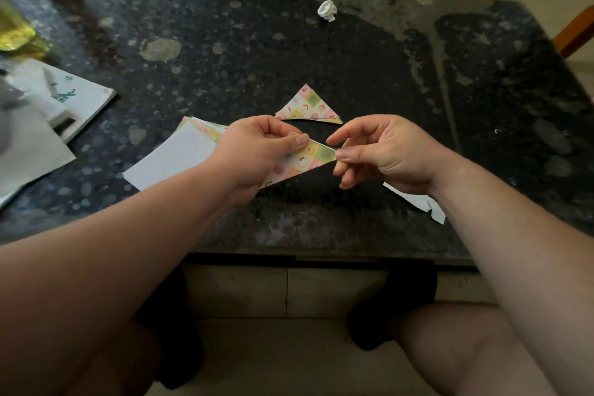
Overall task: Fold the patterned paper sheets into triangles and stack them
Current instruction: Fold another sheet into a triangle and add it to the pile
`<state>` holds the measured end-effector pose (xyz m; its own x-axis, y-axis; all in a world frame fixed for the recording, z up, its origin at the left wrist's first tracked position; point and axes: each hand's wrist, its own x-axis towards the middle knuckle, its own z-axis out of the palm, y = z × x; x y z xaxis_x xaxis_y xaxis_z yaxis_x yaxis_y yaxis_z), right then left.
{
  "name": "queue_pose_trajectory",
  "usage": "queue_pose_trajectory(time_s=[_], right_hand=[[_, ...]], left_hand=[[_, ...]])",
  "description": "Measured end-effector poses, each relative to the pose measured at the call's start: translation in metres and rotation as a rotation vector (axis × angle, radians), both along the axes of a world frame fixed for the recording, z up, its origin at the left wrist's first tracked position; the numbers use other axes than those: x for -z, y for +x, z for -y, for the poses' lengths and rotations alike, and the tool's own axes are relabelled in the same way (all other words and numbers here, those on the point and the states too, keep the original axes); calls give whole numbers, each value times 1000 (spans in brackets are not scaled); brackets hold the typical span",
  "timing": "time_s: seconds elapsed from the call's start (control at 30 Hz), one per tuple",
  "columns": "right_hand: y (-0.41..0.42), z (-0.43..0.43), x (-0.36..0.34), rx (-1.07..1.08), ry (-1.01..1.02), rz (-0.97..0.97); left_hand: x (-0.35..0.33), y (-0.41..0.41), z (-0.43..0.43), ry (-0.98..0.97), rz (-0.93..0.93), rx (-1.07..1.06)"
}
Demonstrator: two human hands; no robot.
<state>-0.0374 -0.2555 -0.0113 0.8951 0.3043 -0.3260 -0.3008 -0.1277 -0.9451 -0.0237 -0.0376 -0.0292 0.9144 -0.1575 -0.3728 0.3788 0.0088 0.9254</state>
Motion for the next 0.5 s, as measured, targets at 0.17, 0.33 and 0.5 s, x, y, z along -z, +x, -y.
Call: queue_pose_trajectory(time_s=[0.17, 0.33, 0.5], right_hand=[[0, 2, -1, -25, -22, -51], [-1, 0, 0, -65, -89, -130], [-1, 0, -6, -122, -209, -204]], left_hand=[[1, 4, -6, -58, -108, 51], [3, 7, -8, 83, -102, 101], [1, 9, -10, 140, -88, 131]])
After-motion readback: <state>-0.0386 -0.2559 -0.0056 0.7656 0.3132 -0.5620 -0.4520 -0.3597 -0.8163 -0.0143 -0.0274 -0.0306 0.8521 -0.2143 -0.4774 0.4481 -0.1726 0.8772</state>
